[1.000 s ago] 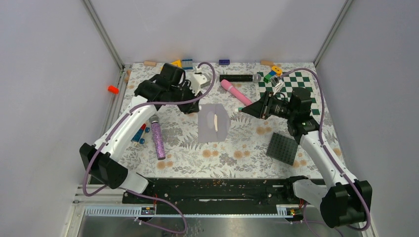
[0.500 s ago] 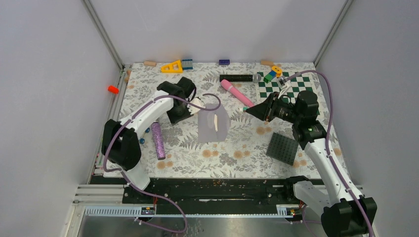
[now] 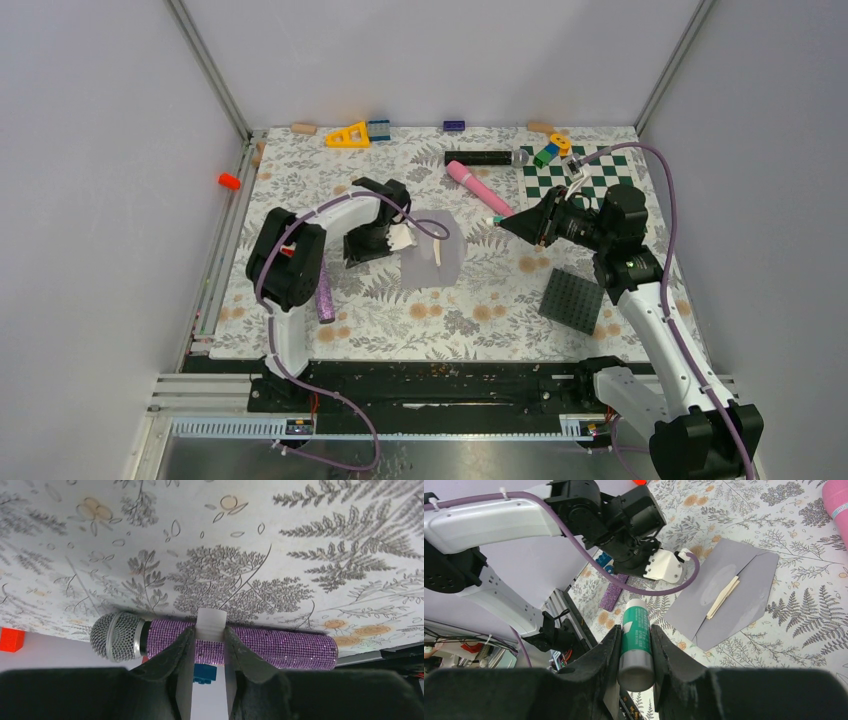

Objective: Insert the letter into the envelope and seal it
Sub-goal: Place the solid glue cap at the center of the board.

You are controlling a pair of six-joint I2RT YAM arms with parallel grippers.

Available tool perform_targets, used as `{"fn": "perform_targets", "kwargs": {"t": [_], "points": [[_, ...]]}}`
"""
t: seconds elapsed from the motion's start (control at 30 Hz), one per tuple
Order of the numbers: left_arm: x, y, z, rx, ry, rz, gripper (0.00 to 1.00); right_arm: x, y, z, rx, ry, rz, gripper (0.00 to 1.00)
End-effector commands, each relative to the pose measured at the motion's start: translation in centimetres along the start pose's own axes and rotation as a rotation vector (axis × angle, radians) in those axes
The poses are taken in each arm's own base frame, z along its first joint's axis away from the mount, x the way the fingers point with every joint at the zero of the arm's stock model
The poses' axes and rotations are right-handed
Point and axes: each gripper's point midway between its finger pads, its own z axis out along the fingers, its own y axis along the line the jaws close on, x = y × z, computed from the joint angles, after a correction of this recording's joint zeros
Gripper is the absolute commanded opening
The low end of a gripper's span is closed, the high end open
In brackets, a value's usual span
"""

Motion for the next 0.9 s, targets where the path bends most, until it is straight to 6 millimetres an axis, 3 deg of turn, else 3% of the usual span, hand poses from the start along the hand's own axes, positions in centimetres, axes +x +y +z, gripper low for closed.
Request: {"fn": "perform_targets", "kwargs": {"t": [0.0,0.47,0.57,0.77,0.87], "points": [[-0.7,1.1,0.3,-0.029,0.019,0.012,0.06,-1.8,1.3,-0.4,-0.029,-0.042,-0.065,0.0],[-2.0,0.2,1.8,-0.017,0.019,0.012,0.14,-1.7,1.1,-0.3,-0.029,-0.036,-0.055,0.0],[-2.1,0.2,1.6,-0.023,0.01,0.01,0.28,-1.6,1.1,-0.2,-0.03,-0.035,-0.055,0.0],[-2.6,0.5,0.2,-0.041,-0.038,-0.003,0.67,-1.7,1.2,-0.3,-0.032,-0.035,-0.054,0.0],[-2.9,0.7,-1.7,-0.051,-0.096,-0.025,0.74,-1.7,1.2,-0.3,-0.031,-0.037,-0.056,0.0]]}}
